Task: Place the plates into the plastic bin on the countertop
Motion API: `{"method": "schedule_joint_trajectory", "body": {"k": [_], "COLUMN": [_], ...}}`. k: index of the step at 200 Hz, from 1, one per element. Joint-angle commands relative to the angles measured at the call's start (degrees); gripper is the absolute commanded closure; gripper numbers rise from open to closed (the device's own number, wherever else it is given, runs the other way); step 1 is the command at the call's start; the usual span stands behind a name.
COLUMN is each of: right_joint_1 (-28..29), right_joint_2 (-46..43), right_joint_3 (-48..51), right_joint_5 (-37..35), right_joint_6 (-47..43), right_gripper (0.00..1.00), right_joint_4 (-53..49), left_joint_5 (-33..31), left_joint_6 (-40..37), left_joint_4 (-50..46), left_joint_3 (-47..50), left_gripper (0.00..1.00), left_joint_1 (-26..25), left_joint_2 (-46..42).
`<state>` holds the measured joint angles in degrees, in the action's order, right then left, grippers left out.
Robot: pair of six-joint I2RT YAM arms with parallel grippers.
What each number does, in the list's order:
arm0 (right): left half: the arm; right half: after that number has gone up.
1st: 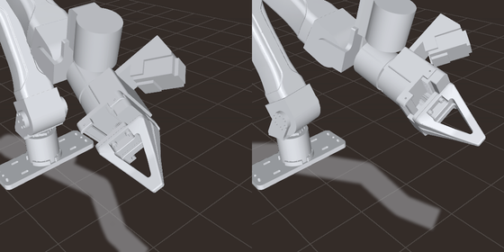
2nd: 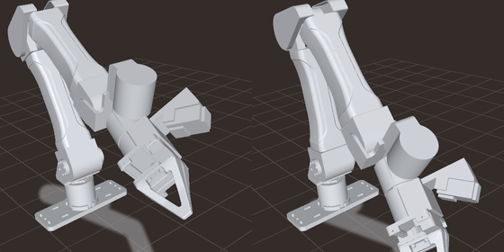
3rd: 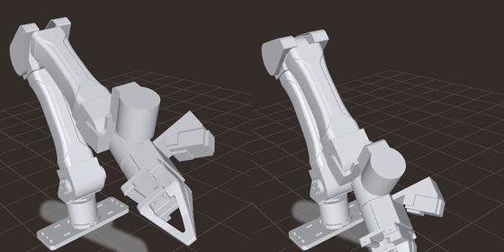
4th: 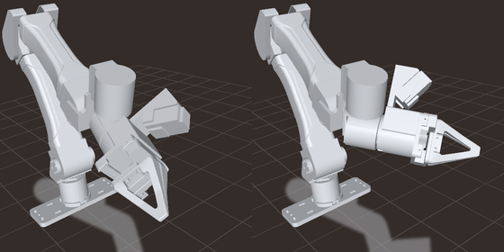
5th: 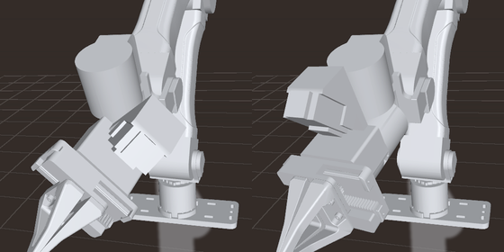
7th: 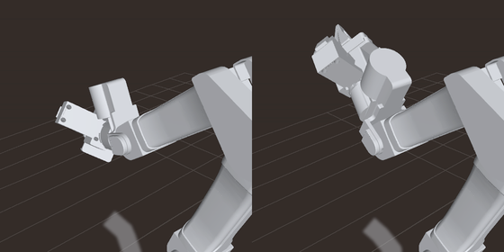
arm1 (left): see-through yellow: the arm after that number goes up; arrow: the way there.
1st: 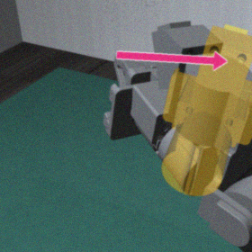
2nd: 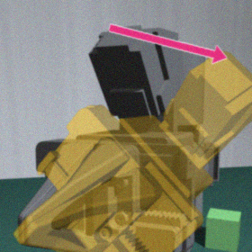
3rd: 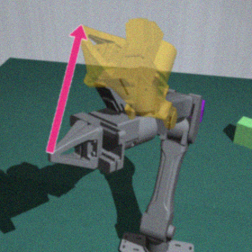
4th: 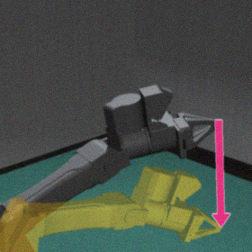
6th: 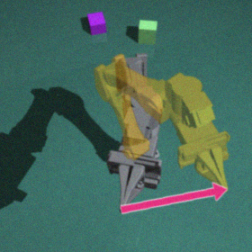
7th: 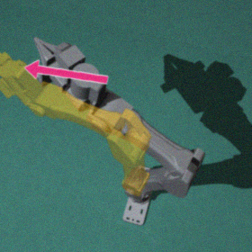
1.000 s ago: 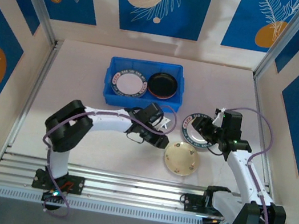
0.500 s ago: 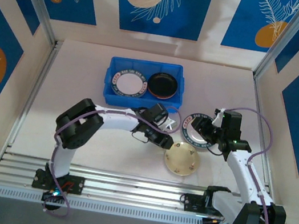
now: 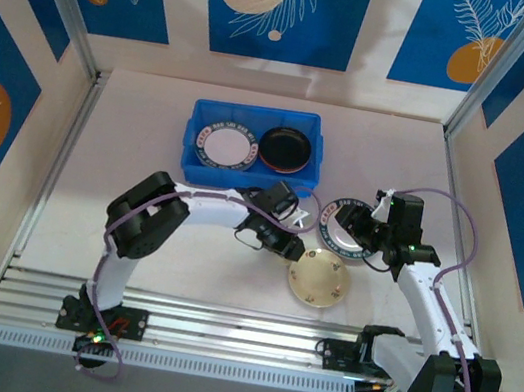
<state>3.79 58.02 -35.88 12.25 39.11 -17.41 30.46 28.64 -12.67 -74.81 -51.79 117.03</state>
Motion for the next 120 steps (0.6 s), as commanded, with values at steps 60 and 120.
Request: {"method": "schedule_joint_trajectory", "body": {"k": [60, 120], "right_joint_1": [0.1, -0.2], "right_joint_2": [-0.7, -0.9], "right_joint_3": [1.2, 0.2], "right_joint_5": [1.0, 1.0], "right_joint_6": [0.3, 0.3], "right_gripper": [0.59, 0.59], "right_joint_4": [0.9, 0.3], "left_joint_5": [3.2, 2.6], "left_joint_6": [-0.6, 0.6], "left_joint_4": [-3.5, -1.8], "left_joint_3": [-5.3, -2.9], "left_gripper": [0.75, 1.00], "left_joint_1": [-1.3, -0.2], "left_joint_2": [4.3, 2.7]}}
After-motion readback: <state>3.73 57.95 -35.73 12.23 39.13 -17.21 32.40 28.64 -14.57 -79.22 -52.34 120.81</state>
